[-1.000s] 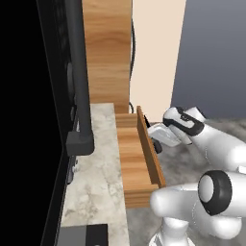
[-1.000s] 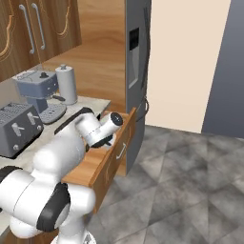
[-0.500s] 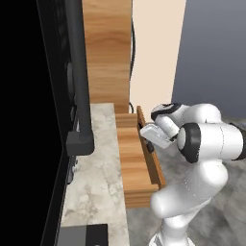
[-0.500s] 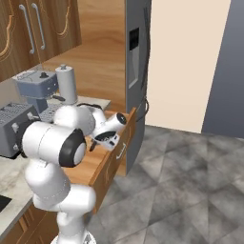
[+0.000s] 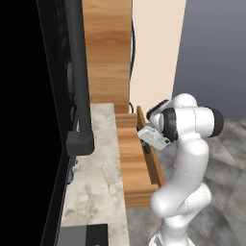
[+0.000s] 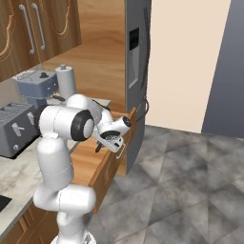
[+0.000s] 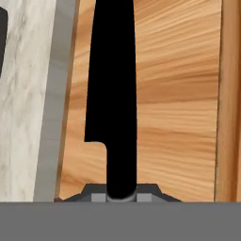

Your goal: Pick up the metallic utensils from the counter and place them in the open drawer. Make sure not to pick up any wooden utensils.

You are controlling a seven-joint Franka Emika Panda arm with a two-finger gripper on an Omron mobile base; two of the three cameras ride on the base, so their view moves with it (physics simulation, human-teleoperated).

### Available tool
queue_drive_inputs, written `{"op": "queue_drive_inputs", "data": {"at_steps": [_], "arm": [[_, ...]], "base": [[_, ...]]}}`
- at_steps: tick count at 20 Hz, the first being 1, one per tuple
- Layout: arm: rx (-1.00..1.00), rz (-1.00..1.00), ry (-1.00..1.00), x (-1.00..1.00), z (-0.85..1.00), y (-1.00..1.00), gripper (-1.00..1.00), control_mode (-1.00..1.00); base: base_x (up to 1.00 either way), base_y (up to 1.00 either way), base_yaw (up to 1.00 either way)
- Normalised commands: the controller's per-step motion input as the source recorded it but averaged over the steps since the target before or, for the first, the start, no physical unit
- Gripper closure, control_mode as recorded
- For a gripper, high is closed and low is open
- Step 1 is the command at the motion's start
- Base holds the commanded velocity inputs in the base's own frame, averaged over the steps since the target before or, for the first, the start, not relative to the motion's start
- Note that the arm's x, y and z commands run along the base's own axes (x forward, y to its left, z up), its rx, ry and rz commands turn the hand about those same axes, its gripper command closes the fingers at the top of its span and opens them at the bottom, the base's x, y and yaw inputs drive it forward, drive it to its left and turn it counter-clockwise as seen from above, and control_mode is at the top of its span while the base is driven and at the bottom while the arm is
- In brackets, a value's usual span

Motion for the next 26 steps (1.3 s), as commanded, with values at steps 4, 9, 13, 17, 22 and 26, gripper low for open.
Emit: {"op": "queue_drive_inputs", "data": {"at_steps": [4,9,13,17,22,26], "arm": [[0.00,0.00,0.00,0.43,-0.48,0.00,1.00,-1.00],[0.00,0.00,0.00,0.37,-0.45,0.00,1.00,-1.00],[0.00,0.00,0.00,0.26,-0.46,-0.17,1.00,-1.00],[0.00,0.00,0.00,0.13,-0.58,-0.56,1.00,-1.00],[0.00,0.00,0.00,0.09,-0.68,-0.93,1.00,-1.00],[0.00,0.01,0.00,0.15,-0.70,-1.00,1.00,-1.00]], "base": [[0.00,0.00,0.00],[0.00,0.00,0.00],[0.00,0.00,0.00],[0.00,0.00,0.00],[0.00,0.00,0.00],[0.00,0.00,0.00]]}}
